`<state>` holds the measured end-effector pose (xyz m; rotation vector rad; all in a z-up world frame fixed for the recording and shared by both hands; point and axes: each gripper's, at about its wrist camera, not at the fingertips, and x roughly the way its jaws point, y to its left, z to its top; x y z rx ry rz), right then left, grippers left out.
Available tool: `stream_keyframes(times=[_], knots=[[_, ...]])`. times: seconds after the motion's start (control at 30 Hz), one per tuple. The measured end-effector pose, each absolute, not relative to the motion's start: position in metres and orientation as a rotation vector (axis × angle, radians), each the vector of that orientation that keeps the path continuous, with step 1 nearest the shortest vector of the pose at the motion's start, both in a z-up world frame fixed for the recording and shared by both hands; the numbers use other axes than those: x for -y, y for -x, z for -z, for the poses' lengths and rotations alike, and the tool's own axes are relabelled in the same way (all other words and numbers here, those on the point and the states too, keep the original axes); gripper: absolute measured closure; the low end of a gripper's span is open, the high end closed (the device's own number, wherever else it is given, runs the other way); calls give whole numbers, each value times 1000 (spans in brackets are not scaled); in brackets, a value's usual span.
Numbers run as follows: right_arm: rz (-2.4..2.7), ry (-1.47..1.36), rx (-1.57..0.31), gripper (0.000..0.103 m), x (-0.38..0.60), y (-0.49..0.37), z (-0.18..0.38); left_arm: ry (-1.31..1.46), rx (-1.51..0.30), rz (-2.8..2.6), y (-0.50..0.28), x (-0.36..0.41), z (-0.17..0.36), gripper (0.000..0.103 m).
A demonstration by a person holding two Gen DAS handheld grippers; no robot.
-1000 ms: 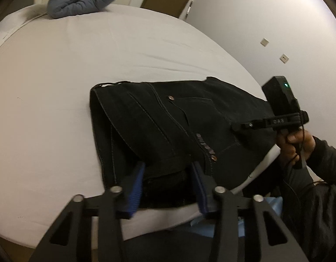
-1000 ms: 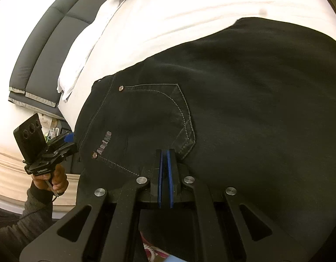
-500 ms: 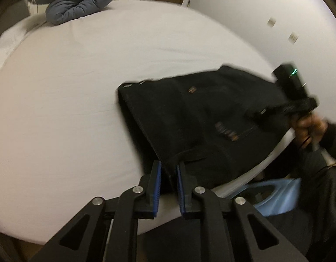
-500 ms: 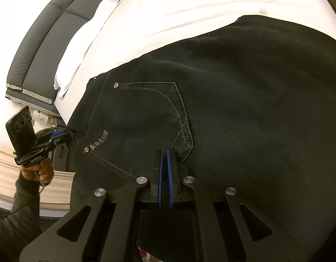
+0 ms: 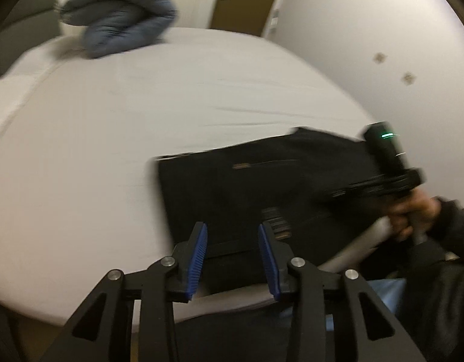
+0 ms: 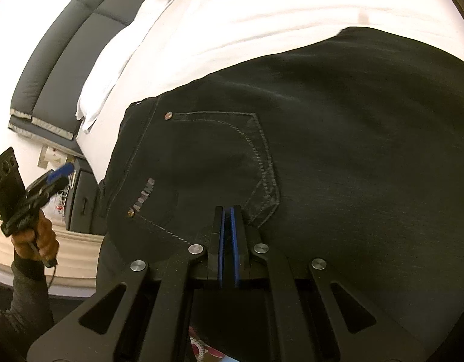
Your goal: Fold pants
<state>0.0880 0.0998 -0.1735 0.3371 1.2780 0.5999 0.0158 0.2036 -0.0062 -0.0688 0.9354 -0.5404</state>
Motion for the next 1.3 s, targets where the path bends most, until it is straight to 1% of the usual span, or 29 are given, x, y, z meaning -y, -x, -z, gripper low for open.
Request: stream_keyframes(times=[0.03, 0.1, 0.17, 0.2, 0.23, 0.3, 0.33, 0.4, 0.43, 0.5, 0.53, 0.57, 0.6, 0.63, 0.67, 0.7, 0.73, 0.8, 0.87, 0.9, 0.93, 0.97, 1.0, 1.03, 1.07, 1.17, 1.23, 1.27, 1.3], knots=[[-602, -334, -1279, 99, -101, -88, 174, 100, -931, 586, -17, -192, 7, 54], [-610, -344, -1274, 99, -100, -87, 173, 68, -946, 594, -23, -167, 19, 39], [-614, -373, -1272, 99, -97, -88, 175, 25, -1027, 565, -35, -151, 47, 39], [-612, -386, -1270, 99, -94, -88, 175, 26, -1085, 522, -43, -150, 69, 39], [-610, -401, -1267, 99, -91, -89, 177, 26, -1113, 504, -45, -151, 80, 53], [-590, -446, -1254, 100, -80, -92, 182, 71, -1095, 470, -47, -162, 85, 71], [-577, -476, -1251, 100, -73, -94, 184, 111, -1101, 462, -49, -169, 83, 77], [-552, -530, -1230, 100, -55, -97, 184, 86, -1095, 399, -47, -179, 76, 80], [-501, -522, -1203, 100, -43, -100, 180, 71, -1091, 375, -45, -183, 74, 84], [-413, -577, -1162, 100, -10, -106, 178, 80, -1084, 305, -43, -191, 60, 82], [-343, -632, -1145, 100, 12, -108, 178, 38, -1064, 246, -40, -188, 50, 75], [-289, -676, -1126, 97, 31, -109, 176, 5, -1033, 227, -38, -181, 38, 71], [-295, -706, -1102, 96, 41, -110, 172, 9, -991, 237, -36, -175, 22, 60], [-337, -732, -1077, 96, 45, -112, 167, 46, -944, 258, -35, -167, 7, 42], [-396, -748, -1062, 96, 42, -115, 162, 80, -906, 271, -36, -156, -3, 30], [-467, -757, -1055, 96, 33, -120, 158, 105, -877, 282, -40, -146, -9, 14], [-523, -762, -1053, 96, 24, -124, 157, 122, -854, 308, -44, -128, -11, 10], [-619, -783, -1083, 96, 1, -138, 165, 127, -870, 349, -60, -89, 1, 10], [-615, -814, -1113, 96, -8, -153, 182, 159, -913, 372, -73, -62, 19, 15], [-588, -843, -1126, 96, -4, -160, 193, 169, -953, 391, -82, -45, 33, 25], [-537, -878, -1137, 103, 6, -166, 205, 161, -988, 393, -89, -34, 41, 36], [-501, -959, -1130, 103, 24, -170, 217, 151, -1032, 392, -92, -25, 54, 41], [-497, -1034, -1100, 103, 41, -169, 223, 142, -1067, 387, -95, -17, 65, 48], [-473, -1054, -1066, 103, 56, -166, 222, 136, -1082, 368, -96, -14, 74, 52], [-413, -1020, -1033, 103, 76, -161, 215, 142, -1081, 358, -101, -15, 77, 53], [-292, -995, -974, 103, 141, -140, 205, 137, -1083, 341, -101, -19, 76, 65], [-177, -973, -920, 103, 188, -122, 195, 138, -1094, 331, -101, -24, 76, 80], [-87, -968, -889, 103, 220, -108, 188, 157, -1100, 327, -101, -27, 75, 84], [-4, -976, -865, 103, 247, -95, 183, 173, -1106, 312, -101, -32, 72, 91]])
